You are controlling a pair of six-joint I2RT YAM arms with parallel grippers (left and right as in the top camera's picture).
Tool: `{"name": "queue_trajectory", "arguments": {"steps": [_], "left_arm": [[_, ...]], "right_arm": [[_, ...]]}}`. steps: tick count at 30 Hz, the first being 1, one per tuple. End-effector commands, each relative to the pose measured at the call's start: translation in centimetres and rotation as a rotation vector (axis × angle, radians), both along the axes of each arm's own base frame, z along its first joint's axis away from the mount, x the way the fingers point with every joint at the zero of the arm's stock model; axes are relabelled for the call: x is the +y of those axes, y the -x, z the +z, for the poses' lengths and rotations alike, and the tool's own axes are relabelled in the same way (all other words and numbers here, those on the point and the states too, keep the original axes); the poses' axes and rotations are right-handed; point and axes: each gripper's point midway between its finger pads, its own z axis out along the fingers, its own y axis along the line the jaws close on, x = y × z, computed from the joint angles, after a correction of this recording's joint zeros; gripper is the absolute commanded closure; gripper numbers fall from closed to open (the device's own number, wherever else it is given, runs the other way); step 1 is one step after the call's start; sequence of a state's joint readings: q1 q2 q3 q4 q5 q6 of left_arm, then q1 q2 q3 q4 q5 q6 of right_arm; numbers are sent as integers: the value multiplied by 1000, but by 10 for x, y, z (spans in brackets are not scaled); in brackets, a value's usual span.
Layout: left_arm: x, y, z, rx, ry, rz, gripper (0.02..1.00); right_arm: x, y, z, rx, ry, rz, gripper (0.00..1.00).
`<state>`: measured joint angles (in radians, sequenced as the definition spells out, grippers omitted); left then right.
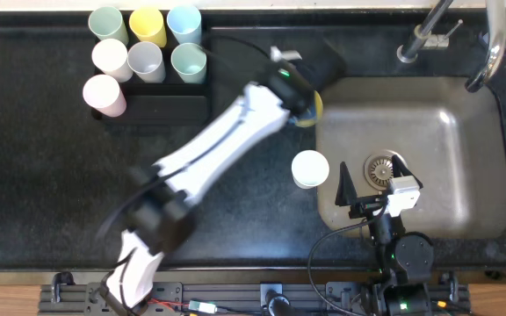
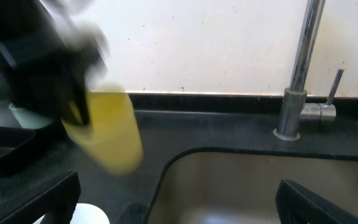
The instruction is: Store Cups
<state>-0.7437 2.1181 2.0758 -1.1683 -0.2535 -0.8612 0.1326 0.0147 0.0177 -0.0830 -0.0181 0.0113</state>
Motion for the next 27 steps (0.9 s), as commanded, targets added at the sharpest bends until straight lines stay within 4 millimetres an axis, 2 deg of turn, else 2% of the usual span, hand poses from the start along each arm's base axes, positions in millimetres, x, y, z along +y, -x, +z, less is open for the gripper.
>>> {"name": "queue_trajectory", "arguments": {"steps": [1,3,5,8,10,12,14,21,27], "left_arm": [[107,-28,95,-221,14,257,982],[152,-30,103,-225,50,410,982],[194,-22,102,-212,98,612,982],[244,2,86,-165,169,957,982],[263,20,70,-113,194,1147,982],[272,33,53,-58,202,1268,982],[278,37,37,-21,196,1319,982],[292,31,-3,27,176,1371,982],[294,18,-30,90,191,1382,982]], "right_arm": [[1,0,-3,-2,0,3,5],[1,0,-3,-2,0,3,3],[1,0,-3,-2,0,3,5],[1,0,-3,-2,0,3,3],[1,0,-3,-2,0,3,3],[1,0,-3,-2,0,3,3],[1,0,-3,-2,0,3,3],[1,0,-3,-2,0,3,3],[1,0,-3,-2,0,3,5]]}}
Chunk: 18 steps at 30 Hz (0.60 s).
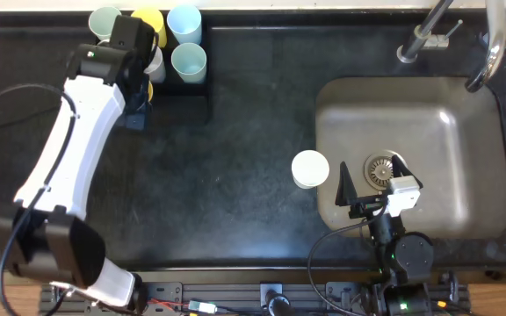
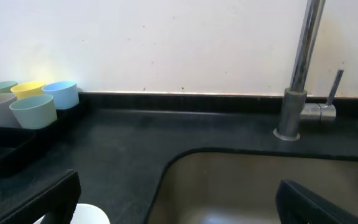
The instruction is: Store Cups
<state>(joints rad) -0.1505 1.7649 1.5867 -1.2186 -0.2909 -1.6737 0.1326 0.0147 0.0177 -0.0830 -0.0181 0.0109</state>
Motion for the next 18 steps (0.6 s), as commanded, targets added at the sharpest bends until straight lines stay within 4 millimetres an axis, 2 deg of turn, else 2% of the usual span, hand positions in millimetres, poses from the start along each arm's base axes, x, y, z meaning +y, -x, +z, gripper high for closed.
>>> {"name": "queue_trajectory", "arguments": {"steps": [1,6,12,18], "left_arm": [[-1,-8,-22,30,43,10,982],[-6,-12,-35,49,73,4,982],[-3,-13,-48,81,69,14,982],[-6,-28,-65,65,96,17,982]], "right_arm": [[1,0,-3,-2,-1,3,3],[1,0,-3,-2,-1,3,3],[1,0,-3,-2,-1,3,3],[1,0,-3,-2,-1,3,5]]}}
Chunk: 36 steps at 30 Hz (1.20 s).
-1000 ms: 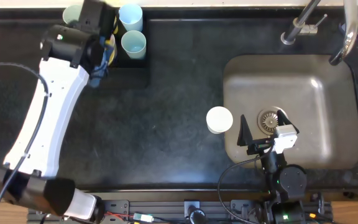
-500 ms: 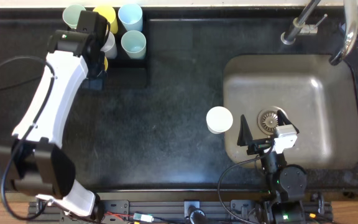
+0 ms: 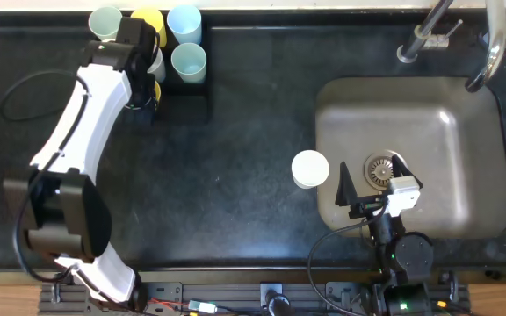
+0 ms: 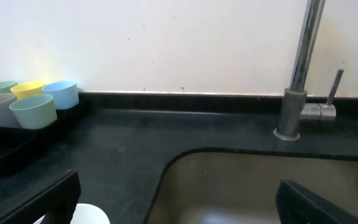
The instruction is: Store Cups
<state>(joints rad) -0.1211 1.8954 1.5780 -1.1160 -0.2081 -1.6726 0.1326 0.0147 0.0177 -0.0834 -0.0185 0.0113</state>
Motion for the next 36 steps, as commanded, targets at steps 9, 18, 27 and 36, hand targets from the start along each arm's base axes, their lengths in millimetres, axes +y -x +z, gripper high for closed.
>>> {"name": "queue_trajectory", "arguments": {"steps": [9,18,27,36], "left_arm": [[0,-10,-19,5,26,5,972],[4,-7,-15,10,4,8,772],[19,1,42,-112,-72,22,518],[27,-12,233,-600,-502,-475,443]], "right_arm": [[1,0,-3,-3,0,3,5],[1,0,-3,-3,0,3,1],[1,0,-3,-3,-1,3,5],[1,0,-3,-3,0,3,5]]}}
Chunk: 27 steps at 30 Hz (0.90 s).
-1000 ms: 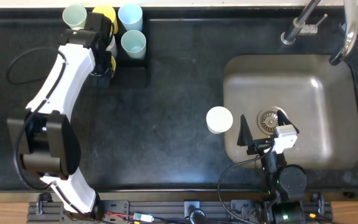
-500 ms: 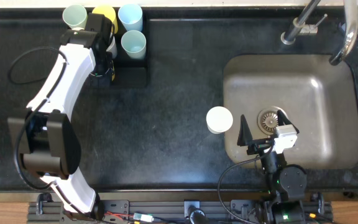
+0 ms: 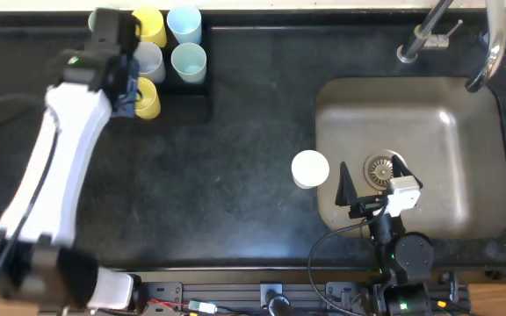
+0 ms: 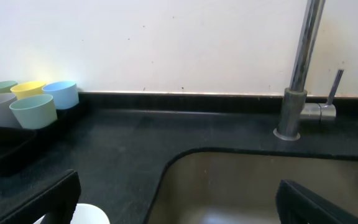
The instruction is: Store Cups
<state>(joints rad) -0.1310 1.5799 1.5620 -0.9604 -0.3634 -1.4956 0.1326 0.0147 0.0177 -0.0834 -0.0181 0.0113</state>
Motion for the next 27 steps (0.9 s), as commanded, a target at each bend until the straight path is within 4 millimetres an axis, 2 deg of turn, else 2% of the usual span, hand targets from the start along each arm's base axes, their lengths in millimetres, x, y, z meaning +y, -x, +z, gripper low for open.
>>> {"name": "queue_trajectory", "arguments": {"steps": [1,2,3,4,6,7,8,13,18,21,24,27], "left_arm": [[-3,-3,130,-258,-532,-428,443],[-15,-6,154,-328,-650,-554,441],[-29,-6,176,-410,-788,-694,391],[-43,-2,193,-490,-903,-799,288],[-52,14,207,-596,-1037,-873,123],[-52,24,207,-630,-1080,-881,18],[-51,34,203,-655,-1107,-885,18],[-40,80,160,-724,-1134,-868,18],[-22,123,95,-743,-1169,-798,18],[-18,146,59,-769,-1170,-778,18],[-21,161,35,-820,-1189,-778,18],[-29,167,17,-860,-1193,-808,20]], "right_arm": [[1,0,-3,-3,0,3,7],[1,0,-3,-3,-1,3,1],[1,0,-3,-3,0,3,3],[1,0,-3,-3,0,3,7],[1,0,-3,-3,0,3,3],[1,0,-3,-3,-1,3,3],[1,0,-3,-3,0,3,3],[1,0,-3,-3,-1,3,5],[1,0,-3,-3,0,3,5],[1,0,-3,-3,0,3,3],[1,0,-3,-3,-1,3,5],[1,0,-3,-3,0,3,3]]}}
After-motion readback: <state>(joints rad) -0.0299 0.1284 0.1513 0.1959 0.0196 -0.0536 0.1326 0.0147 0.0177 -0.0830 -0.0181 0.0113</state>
